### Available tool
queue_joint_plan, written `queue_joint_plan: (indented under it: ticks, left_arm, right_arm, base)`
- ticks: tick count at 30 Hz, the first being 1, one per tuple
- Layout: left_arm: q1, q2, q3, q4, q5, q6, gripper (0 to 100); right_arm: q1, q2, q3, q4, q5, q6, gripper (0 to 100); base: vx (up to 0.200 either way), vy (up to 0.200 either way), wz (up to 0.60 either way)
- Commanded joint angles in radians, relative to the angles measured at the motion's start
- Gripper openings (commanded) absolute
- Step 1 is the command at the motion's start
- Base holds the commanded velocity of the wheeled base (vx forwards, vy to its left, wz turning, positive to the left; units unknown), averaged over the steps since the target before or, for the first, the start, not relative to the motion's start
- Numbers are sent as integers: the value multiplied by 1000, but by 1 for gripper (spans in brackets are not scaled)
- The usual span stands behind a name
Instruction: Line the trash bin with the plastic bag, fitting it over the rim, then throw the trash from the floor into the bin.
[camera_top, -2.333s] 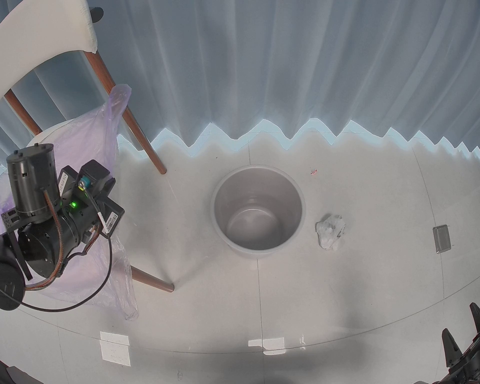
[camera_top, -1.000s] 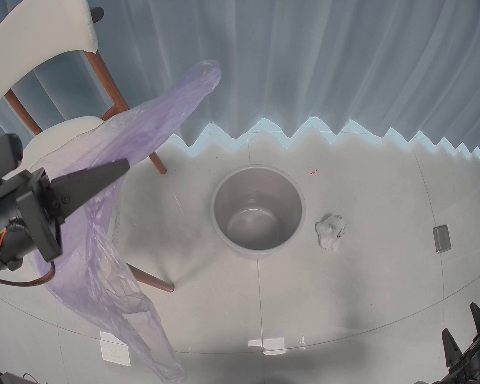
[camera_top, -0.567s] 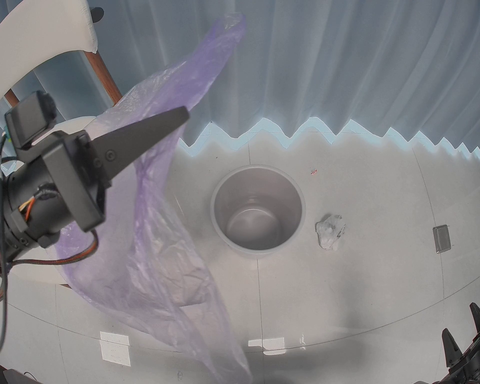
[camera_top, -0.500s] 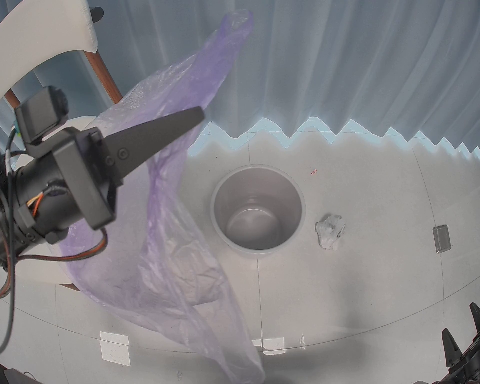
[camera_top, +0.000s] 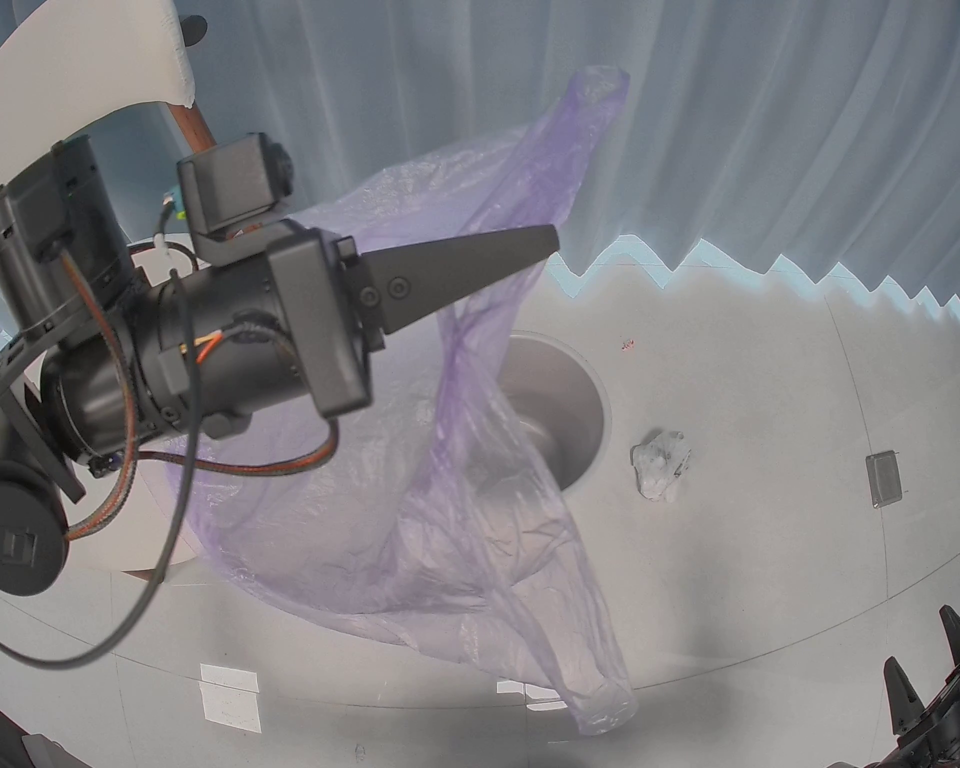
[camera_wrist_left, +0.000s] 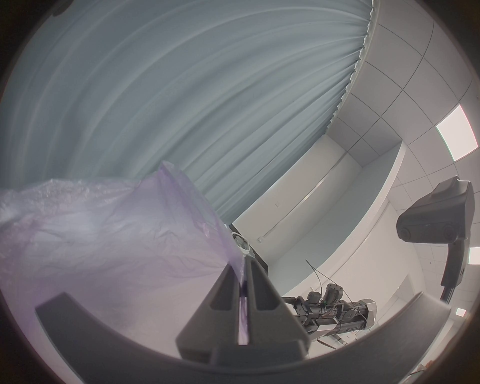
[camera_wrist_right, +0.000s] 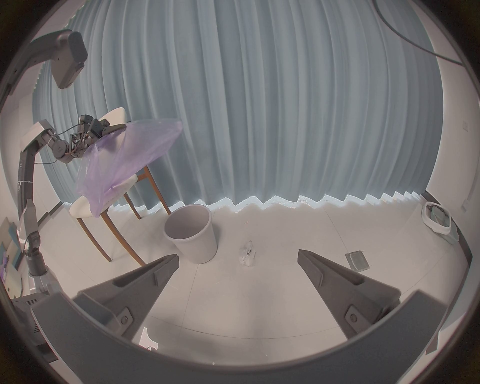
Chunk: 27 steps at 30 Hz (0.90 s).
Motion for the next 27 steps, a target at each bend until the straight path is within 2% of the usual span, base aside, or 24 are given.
queue_joint_plan:
  ticks: [1, 6, 13, 22, 27]
  left_arm:
    - [-1, 66, -36, -4, -3, 0, 0]
    - [-12, 84, -36, -11, 3, 0, 0]
    - [-47, 95, -34, -13, 3, 2, 0]
    - [-159, 136, -51, -13, 2, 0, 0]
    - [-164, 181, -92, -15, 2, 2, 0]
  right_arm:
    - [0, -17, 16, 0, 0, 0, 100]
    - [0, -17, 16, 0, 0, 0, 100]
    - [0, -17, 16, 0, 0, 0, 100]
    - [0, -17, 16, 0, 0, 0, 100]
    - [0, -17, 16, 0, 0, 0, 100]
  base:
    - [200, 0, 0]
    - [200, 0, 0]
    - [0, 0, 0]
    - [0, 0, 0]
    - [0, 0, 0]
